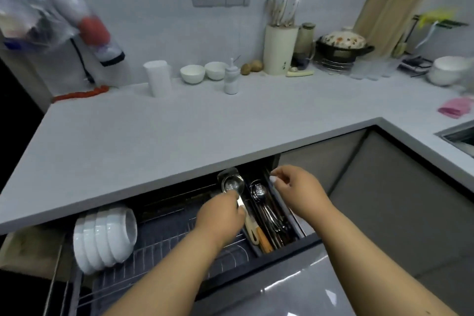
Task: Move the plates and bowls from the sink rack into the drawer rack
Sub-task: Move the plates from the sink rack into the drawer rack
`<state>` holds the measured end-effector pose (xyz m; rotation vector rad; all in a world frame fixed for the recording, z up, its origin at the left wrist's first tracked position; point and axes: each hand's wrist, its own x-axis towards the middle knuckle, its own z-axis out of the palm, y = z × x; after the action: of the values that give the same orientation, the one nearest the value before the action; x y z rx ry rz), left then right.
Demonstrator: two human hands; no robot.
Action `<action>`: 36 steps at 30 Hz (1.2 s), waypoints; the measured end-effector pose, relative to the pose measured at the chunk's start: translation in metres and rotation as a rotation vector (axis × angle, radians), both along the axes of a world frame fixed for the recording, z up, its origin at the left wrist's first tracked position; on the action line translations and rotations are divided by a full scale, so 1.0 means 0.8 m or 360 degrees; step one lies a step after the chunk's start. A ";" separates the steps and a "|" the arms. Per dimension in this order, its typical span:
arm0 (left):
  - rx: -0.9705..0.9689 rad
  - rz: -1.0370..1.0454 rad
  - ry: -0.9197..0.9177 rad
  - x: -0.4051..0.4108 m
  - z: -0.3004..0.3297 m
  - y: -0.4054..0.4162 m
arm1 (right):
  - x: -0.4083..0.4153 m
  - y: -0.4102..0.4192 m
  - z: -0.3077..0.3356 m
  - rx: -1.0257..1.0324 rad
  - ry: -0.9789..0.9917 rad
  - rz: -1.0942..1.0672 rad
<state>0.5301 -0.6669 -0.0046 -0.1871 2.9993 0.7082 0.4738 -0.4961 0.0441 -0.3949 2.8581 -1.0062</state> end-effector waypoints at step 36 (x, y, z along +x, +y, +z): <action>-0.0223 -0.1058 0.0197 -0.286 -0.009 0.643 | -0.102 0.649 -0.007 -0.0120 -0.0020 -0.1241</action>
<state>0.3010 -0.1522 -0.0115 0.8336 2.9188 0.4418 0.3924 0.0227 0.0383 0.7844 2.9915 -1.1810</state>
